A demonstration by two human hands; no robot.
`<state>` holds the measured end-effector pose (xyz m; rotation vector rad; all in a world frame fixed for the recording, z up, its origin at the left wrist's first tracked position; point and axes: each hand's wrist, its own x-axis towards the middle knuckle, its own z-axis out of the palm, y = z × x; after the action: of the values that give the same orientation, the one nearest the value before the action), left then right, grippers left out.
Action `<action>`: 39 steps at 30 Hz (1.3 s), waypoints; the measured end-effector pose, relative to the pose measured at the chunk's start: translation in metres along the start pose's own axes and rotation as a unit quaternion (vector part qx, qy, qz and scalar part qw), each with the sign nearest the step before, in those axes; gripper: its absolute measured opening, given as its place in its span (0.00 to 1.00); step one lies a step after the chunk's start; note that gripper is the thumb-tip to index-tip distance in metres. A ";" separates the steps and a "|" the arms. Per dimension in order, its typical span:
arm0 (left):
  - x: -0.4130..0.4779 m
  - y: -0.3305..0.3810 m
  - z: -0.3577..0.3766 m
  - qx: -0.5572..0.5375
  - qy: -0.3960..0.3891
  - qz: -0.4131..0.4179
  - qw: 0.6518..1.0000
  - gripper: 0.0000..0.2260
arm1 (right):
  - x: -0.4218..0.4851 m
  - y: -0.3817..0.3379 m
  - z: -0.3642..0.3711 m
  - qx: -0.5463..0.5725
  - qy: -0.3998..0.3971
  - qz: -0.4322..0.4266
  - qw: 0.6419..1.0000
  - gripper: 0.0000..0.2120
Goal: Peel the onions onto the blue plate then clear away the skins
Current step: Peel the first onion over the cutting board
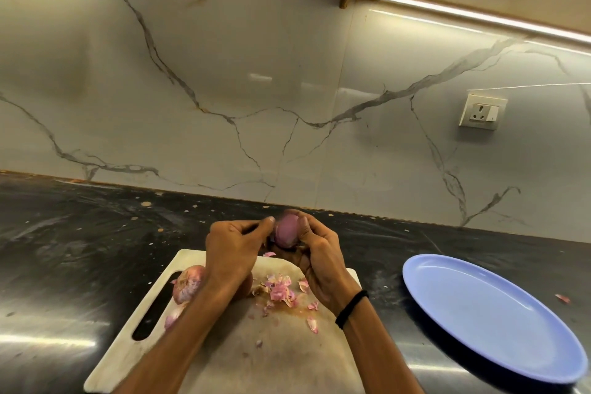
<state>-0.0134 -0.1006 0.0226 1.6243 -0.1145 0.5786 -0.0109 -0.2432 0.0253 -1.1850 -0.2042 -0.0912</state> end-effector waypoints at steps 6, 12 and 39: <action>-0.006 0.001 0.003 0.021 -0.067 0.100 0.993 0.14 | 0.001 -0.002 -0.004 -0.004 0.009 -0.021 1.000 0.14; -0.007 0.005 0.002 -0.008 -0.079 0.091 0.993 0.12 | 0.001 -0.001 -0.005 -0.028 0.008 -0.024 0.999 0.16; -0.003 0.014 0.000 -0.087 -0.007 0.017 0.996 0.06 | -0.003 -0.007 -0.006 0.069 -0.041 -0.001 0.997 0.17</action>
<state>-0.0213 -0.1033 0.0336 1.4595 -0.1992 0.5679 -0.0145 -0.2509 0.0286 -1.0513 -0.2795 -0.0300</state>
